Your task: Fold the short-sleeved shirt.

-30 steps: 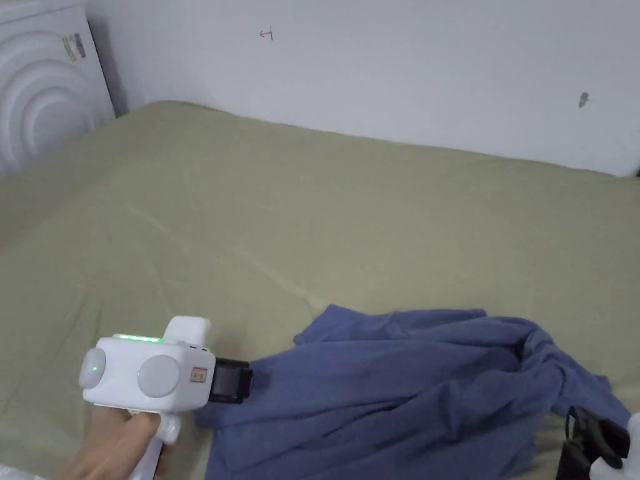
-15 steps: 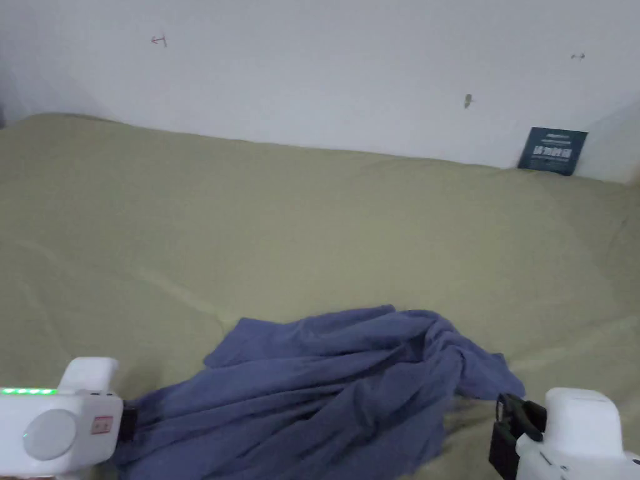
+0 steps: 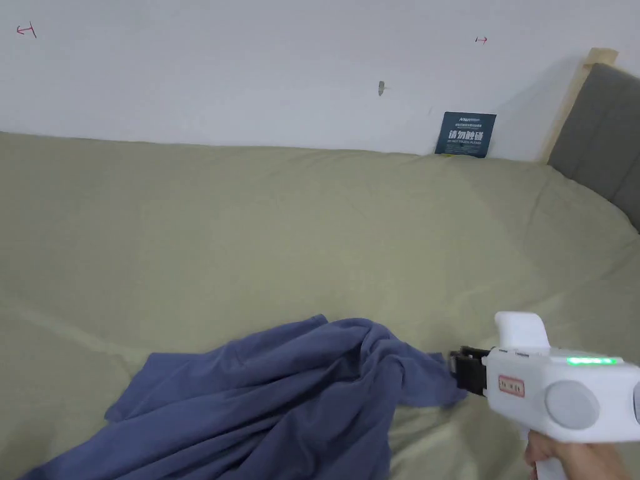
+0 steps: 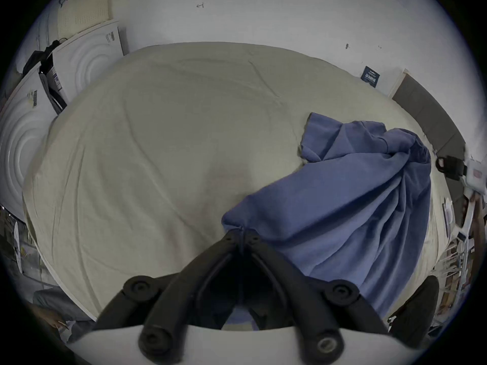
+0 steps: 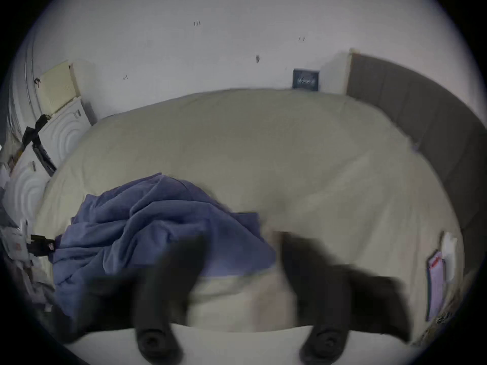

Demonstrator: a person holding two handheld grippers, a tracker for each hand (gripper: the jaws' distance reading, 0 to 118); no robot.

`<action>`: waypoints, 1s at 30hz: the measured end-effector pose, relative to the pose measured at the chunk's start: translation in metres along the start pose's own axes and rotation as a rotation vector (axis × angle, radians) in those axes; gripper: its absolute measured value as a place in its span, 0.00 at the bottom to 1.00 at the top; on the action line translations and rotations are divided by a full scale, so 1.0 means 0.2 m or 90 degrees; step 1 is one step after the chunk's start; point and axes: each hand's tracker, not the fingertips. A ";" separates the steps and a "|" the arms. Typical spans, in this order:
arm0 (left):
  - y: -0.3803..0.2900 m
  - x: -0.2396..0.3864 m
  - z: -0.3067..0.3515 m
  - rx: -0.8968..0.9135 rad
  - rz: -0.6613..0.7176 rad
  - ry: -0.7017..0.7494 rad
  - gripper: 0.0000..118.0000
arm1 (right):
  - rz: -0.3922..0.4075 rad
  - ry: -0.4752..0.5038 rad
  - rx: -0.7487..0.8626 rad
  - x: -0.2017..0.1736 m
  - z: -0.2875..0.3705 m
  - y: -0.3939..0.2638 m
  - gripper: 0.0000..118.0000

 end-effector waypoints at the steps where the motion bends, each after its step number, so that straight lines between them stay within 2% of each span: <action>1: 0.01 0.00 -0.01 0.000 0.000 0.000 0.00 | -0.007 0.029 -0.029 0.02 -0.08 0.03 0.74; 4: 0.01 0.02 0.00 0.000 -0.001 0.000 0.00 | -0.020 0.043 -0.107 0.01 -0.20 0.06 0.74; 8: 0.03 0.02 -0.02 -0.001 0.001 0.001 0.00 | 0.019 -0.014 -0.144 0.02 -0.37 0.00 0.74; 10: 0.04 0.01 -0.03 -0.005 0.001 0.001 0.00 | 0.006 -0.019 -0.175 0.03 -0.42 -0.03 0.72; 11: 0.04 0.02 -0.03 -0.007 0.000 0.002 0.00 | 0.006 -0.015 -0.164 0.03 -0.40 -0.04 0.66; 12: 0.04 0.02 -0.02 -0.007 -0.001 0.002 0.00 | 0.011 -0.018 -0.149 0.03 -0.37 -0.03 0.47; 13: 0.05 0.03 0.00 -0.010 -0.003 0.002 0.00 | 0.008 -0.009 -0.135 0.03 -0.31 -0.02 0.12; 14: 0.05 0.03 0.02 -0.010 -0.006 0.000 0.00 | -0.006 0.014 -0.120 0.03 -0.26 -0.01 0.08; 15: 0.06 0.03 0.04 -0.005 -0.007 0.001 0.00 | -0.017 0.006 -0.108 0.04 -0.18 0.01 0.08; 17: 0.10 0.00 0.11 0.025 0.002 0.002 0.00 | -0.006 0.029 -0.083 0.07 -0.03 0.04 0.08; 20: 0.21 -0.06 0.28 0.085 0.028 -0.008 0.00 | 0.000 0.026 -0.014 0.09 0.26 0.14 0.08; 23: 0.31 -0.07 0.53 0.146 0.006 0.007 0.00 | -0.008 0.048 0.035 0.12 0.54 0.24 0.08; 26: 0.42 -0.08 0.73 0.199 -0.001 0.018 0.00 | 0.011 0.023 0.093 0.12 0.77 0.31 0.08; 30: 0.55 -0.08 0.96 0.264 -0.005 0.037 0.00 | -0.007 0.019 0.168 0.15 1.02 0.41 0.08</action>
